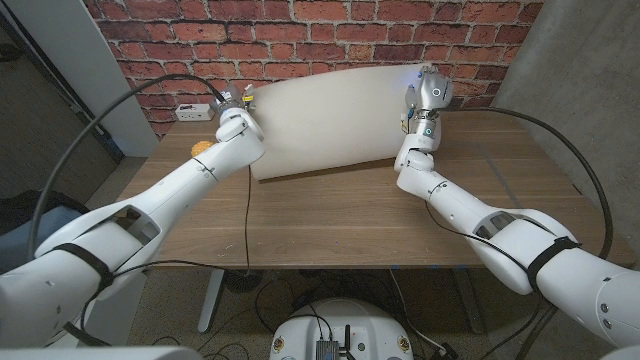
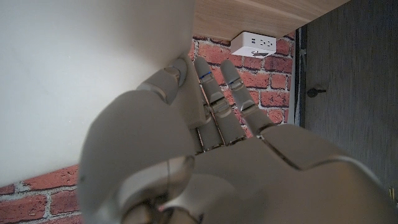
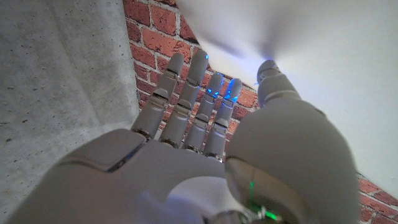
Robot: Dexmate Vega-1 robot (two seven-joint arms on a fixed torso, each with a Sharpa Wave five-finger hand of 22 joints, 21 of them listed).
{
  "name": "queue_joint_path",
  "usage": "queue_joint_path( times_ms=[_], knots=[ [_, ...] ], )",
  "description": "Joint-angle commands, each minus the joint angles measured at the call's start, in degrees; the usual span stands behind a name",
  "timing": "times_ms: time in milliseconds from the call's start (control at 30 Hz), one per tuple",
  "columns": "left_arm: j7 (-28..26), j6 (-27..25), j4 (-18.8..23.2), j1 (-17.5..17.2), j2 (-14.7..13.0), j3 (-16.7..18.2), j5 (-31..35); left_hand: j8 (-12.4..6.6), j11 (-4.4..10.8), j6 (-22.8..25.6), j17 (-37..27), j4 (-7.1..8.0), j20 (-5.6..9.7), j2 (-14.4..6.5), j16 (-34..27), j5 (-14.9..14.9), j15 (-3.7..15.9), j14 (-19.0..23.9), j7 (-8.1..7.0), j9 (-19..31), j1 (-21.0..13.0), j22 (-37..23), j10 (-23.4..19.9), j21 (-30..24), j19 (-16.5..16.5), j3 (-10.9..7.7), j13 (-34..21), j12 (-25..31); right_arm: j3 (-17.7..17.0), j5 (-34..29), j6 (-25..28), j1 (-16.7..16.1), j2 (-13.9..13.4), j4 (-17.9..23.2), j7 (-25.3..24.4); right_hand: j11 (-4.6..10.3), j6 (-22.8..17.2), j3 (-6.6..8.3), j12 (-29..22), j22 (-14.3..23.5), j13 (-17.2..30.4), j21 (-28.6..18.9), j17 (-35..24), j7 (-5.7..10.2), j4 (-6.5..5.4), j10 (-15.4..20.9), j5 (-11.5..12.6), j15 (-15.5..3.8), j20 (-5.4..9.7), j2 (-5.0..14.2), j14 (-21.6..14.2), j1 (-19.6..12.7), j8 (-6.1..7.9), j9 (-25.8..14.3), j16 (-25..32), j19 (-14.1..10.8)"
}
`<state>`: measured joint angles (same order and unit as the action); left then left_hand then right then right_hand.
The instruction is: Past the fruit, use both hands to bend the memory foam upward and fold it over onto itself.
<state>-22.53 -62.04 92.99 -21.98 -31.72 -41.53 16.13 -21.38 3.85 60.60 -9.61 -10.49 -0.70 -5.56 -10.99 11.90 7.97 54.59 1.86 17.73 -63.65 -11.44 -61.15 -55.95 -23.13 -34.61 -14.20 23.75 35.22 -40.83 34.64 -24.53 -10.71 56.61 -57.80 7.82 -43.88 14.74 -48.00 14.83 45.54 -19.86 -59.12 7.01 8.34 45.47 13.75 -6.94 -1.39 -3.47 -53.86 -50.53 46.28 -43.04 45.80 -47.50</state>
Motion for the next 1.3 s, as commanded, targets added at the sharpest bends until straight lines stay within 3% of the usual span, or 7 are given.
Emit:
queue_joint_path(
  times_ms=[33,133,200,267,467,833,1300],
  knots=[
    [-3.23,-1.49,-2.95,2.16,2.72,-0.75,-2.47,0.33,2.31,2.66,-0.09,0.27,-0.29,0.58,0.04,0.52,3.17,0.63,2.29,0.35,0.34,-0.03,-5.28,-0.55,-0.29,-1.04,-16.06,9.56,0.94,-5.53,-9.94,-5.04,-4.81,8.05,-2.32,-2.65,-15.45,-0.93,-4.75,4.63,1.63,-6.52,-10.53,-5.0,-2.56,10.99,1.48,-4.97,-0.8,2.47,-7.63,3.54,7.82,0.07,6.83,-3.98],
    [-3.88,-2.22,-3.62,2.62,3.31,-0.91,-2.94,0.42,2.28,2.71,-0.1,0.28,-0.29,0.59,0.01,0.59,3.15,0.83,2.28,0.39,0.36,0.0,-5.37,-0.72,-0.37,-1.22,-16.16,9.6,3.06,-3.04,-11.06,-5.78,-8.3,12.43,-0.14,-7.67,-20.8,2.04,-3.69,7.89,-1.12,-10.28,-11.21,-10.03,-2.45,13.78,-0.77,-1.56,-3.37,8.2,-9.54,3.55,5.46,8.61,9.43,-3.94],
    [-4.41,-2.56,-4.1,2.88,3.73,-0.85,-3.3,0.45,2.26,2.83,-0.11,0.27,-0.3,0.63,0.01,0.64,3.18,0.96,2.33,0.43,0.39,0.02,-5.55,-0.82,-0.34,-1.36,-16.05,9.57,4.34,-2.14,-11.44,-6.23,-10.54,15.2,1.31,-7.96,-21.44,3.81,-2.89,8.7,-2.43,-11.24,-11.14,-10.45,-1.37,14.23,-1.32,-1.62,-3.42,9.71,-9.38,2.18,4.66,10.62,9.7,-3.69],
    [-5.11,-3.14,-4.85,3.26,4.4,-0.69,-3.65,0.51,2.28,2.99,-0.12,0.26,-0.33,0.71,-0.03,0.69,3.12,1.15,2.4,0.41,0.44,0.04,-5.61,-0.99,-0.45,-1.47,-16.09,9.57,5.04,-0.68,-12.6,-6.8,-12.82,18.19,3.51,-8.85,-21.22,6.54,-0.31,8.23,-5.0,-12.26,0.14,-10.74,-0.37,13.51,-2.25,-1.1,-3.7,10.37,-10.07,3.2,2.82,14.07,1.56,-2.44],
    [-6.24,-3.93,-6.24,4.38,5.46,-0.85,-4.69,0.74,2.21,3.01,-0.1,0.21,-0.42,0.98,0.02,0.81,3.07,1.41,2.54,0.51,0.54,0.1,-5.58,-1.3,-0.45,-1.77,-16.33,9.59,6.53,1.78,-15.41,-8.28,-19.07,25.97,11.09,-10.33,-19.57,9.26,2.53,7.08,-7.36,-12.35,6.48,-10.54,-0.17,11.97,-2.02,-0.61,-3.82,10.94,-11.36,5.16,-0.2,17.87,-3.09,-0.19],
    [-7.27,-5.53,-9.94,7.35,7.6,-2.34,-6.05,1.13,2.24,3.25,-0.1,0.2,-0.63,1.28,0.05,1.0,3.03,1.85,2.58,0.62,0.72,0.16,-5.83,-1.93,-0.56,-2.31,-16.13,9.35,7.14,3.23,-12.43,-10.5,-28.13,41.69,33.78,-11.06,-10.78,13.37,9.46,4.66,-15.48,-12.63,9.64,-8.7,0.61,9.99,-2.21,-0.43,-3.77,8.02,-8.21,10.09,-9.7,25.66,-8.02,3.23],
    [-10.02,-6.7,-15.24,10.51,10.94,-4.31,-6.57,1.58,2.34,3.62,-0.09,0.18,-0.65,1.83,0.06,1.38,2.78,2.52,2.74,0.85,0.98,0.28,-6.25,-2.71,-0.75,-3.05,-16.08,9.2,9.39,0.48,-17.44,-7.53,-31.81,44.5,52.14,-8.58,-3.32,17.7,16.81,0.12,-22.49,-10.56,20.28,-4.83,0.4,0.8,-2.5,-1.57,-3.49,3.13,3.7,15.6,-20.48,31.42,-22.34,10.95]
  ],
)
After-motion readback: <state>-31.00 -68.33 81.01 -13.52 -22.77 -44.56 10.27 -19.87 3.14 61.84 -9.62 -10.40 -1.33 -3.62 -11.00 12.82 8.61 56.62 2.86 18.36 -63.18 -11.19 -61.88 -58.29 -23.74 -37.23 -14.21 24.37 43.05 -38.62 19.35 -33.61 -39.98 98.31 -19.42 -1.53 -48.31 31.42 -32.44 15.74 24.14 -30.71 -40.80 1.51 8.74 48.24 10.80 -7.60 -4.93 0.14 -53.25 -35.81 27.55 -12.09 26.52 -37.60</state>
